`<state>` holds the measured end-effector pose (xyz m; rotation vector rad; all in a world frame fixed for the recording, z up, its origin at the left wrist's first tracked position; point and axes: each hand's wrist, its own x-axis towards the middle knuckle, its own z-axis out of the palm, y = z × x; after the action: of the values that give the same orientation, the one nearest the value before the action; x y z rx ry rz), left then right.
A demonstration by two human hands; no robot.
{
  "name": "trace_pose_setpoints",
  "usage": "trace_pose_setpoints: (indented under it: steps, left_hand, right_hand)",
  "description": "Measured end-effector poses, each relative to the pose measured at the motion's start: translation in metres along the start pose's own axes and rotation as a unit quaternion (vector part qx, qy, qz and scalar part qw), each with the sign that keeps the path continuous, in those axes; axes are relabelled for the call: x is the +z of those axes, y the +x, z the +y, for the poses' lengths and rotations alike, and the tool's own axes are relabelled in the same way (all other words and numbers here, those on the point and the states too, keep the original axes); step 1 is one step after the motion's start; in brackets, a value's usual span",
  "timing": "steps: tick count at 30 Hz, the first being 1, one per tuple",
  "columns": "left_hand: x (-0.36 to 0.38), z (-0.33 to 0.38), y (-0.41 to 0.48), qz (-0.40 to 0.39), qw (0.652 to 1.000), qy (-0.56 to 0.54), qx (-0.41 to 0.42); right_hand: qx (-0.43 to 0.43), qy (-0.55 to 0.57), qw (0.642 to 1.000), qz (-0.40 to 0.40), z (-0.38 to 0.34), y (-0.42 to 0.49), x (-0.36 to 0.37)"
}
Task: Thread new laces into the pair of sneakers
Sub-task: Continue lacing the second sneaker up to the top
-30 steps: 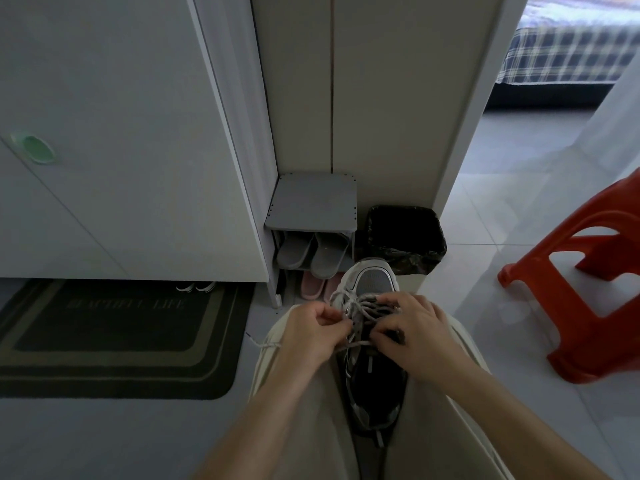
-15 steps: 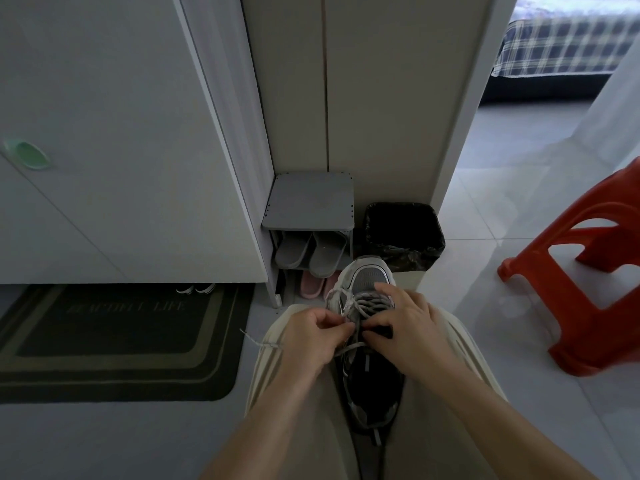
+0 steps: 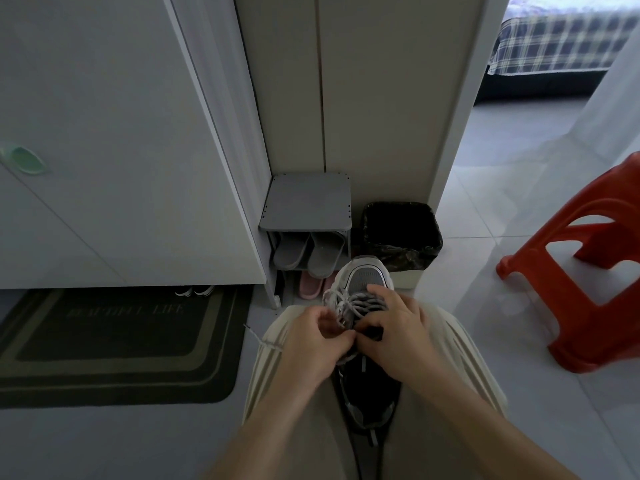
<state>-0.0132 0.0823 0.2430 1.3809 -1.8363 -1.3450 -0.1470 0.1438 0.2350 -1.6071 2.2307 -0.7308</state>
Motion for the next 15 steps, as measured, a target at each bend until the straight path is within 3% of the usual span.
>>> trace_pose_setpoints:
  steps: [5, 9, 15]
  left_hand:
    - [0.0, 0.0022, -0.0012, 0.063, 0.995, 0.062, 0.053]
    - [0.0025, -0.0024, 0.0026, 0.04, 0.998, 0.049, 0.014]
    - [0.0039, -0.0022, -0.0024, -0.033, 0.999, 0.02, -0.014]
  right_hand:
    - [0.0, -0.031, 0.999, 0.009, 0.0019, -0.0024, -0.0048]
    - [-0.01, -0.074, 0.997, 0.004, 0.0046, -0.0046, -0.0077]
    - [-0.035, -0.044, 0.997, 0.05, 0.0074, -0.0018, -0.0006]
